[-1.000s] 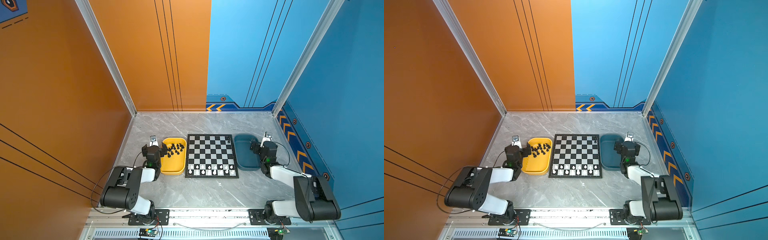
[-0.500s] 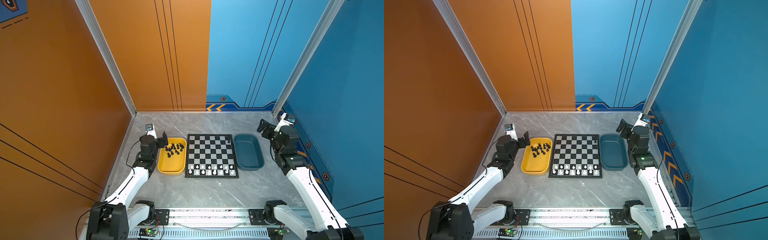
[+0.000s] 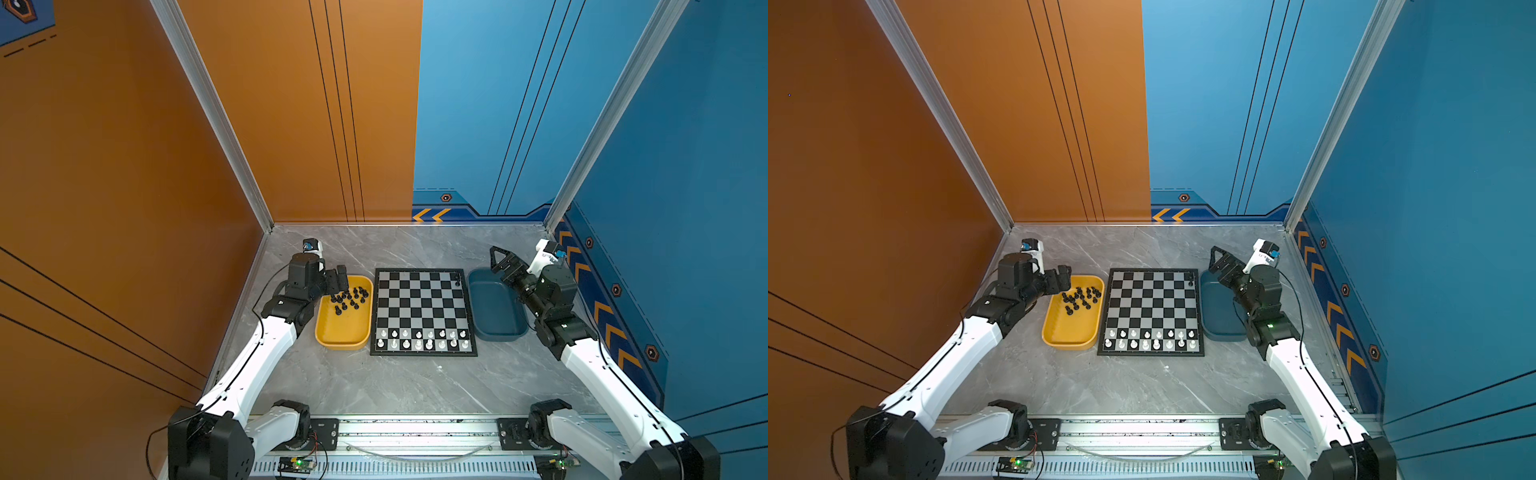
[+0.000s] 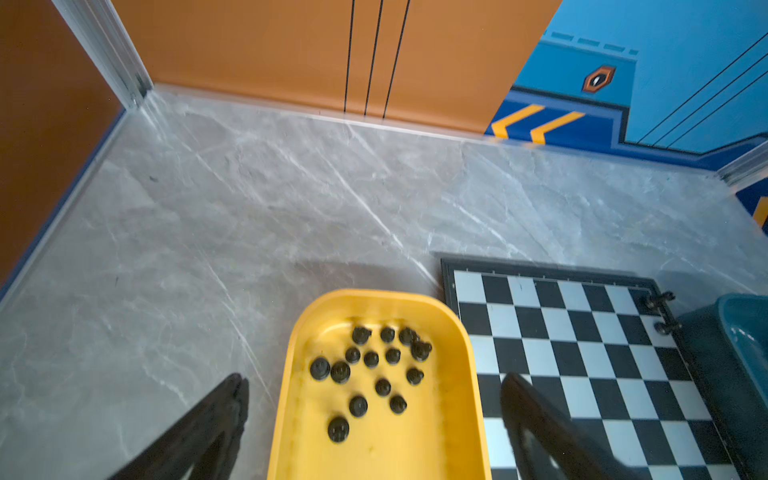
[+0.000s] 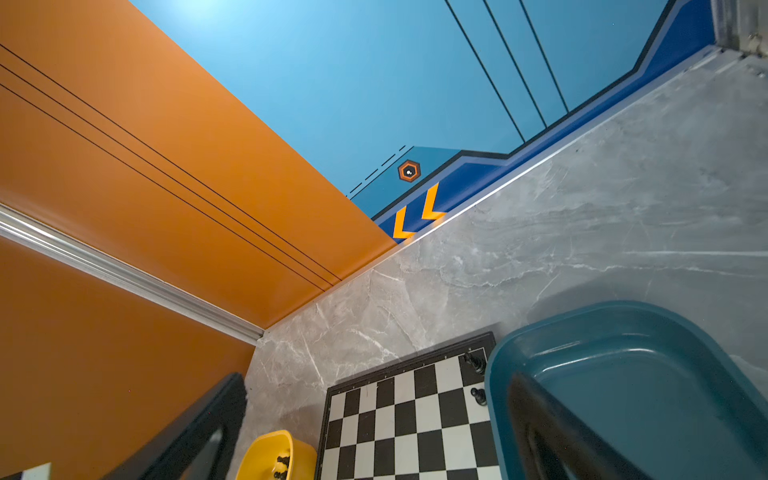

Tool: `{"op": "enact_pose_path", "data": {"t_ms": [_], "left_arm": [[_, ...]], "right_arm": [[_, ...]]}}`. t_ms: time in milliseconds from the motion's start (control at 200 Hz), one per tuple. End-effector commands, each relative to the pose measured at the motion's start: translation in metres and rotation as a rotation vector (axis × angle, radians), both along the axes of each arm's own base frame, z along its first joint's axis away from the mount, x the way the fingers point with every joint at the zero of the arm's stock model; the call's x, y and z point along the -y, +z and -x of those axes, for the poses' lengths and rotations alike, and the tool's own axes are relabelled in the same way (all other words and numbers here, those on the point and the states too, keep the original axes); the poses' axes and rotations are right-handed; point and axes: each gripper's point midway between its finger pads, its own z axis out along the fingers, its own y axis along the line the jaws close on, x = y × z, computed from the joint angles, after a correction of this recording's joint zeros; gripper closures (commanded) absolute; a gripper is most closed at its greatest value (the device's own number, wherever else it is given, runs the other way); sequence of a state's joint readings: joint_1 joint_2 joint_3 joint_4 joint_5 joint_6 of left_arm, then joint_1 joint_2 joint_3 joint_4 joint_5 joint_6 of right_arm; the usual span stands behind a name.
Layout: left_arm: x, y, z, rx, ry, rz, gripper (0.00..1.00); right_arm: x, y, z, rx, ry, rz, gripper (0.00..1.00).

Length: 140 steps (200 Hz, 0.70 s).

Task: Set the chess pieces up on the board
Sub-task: 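Raise the left gripper over the yellow tray while the right arm lifts toward the board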

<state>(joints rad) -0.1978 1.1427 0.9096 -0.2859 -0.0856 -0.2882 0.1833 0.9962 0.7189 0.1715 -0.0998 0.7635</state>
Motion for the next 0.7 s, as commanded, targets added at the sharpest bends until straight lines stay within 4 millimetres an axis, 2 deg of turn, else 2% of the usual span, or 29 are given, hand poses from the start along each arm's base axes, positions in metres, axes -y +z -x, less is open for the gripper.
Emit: {"op": "enact_pose_path", "data": {"t_ms": [0,180,285,460,566,696], "left_arm": [[-0.007,-0.016,0.023,-0.153,0.05,0.002,0.06],[-0.017,-0.019,0.042,-0.173,0.111,0.012,0.06],[-0.025,-0.02,0.046,-0.176,0.147,0.002,0.06],[-0.029,-0.026,0.049,-0.229,0.162,-0.017,0.06],[-0.029,-0.033,0.05,-0.257,0.168,-0.014,0.08],[-0.025,-0.043,0.051,-0.306,0.153,-0.008,0.12]], "right_arm": [[-0.009,0.003,-0.006,-0.054,0.054,-0.034,0.0],[-0.046,-0.024,-0.014,-0.209,0.273,-0.09,0.0],[-0.052,-0.03,-0.025,-0.2,0.282,-0.212,0.0],[-0.069,-0.021,-0.041,-0.139,0.358,-0.42,0.0],[-0.075,-0.027,-0.042,-0.154,0.376,-0.448,0.0],[-0.071,-0.034,-0.04,-0.178,0.351,-0.408,0.0]]}}
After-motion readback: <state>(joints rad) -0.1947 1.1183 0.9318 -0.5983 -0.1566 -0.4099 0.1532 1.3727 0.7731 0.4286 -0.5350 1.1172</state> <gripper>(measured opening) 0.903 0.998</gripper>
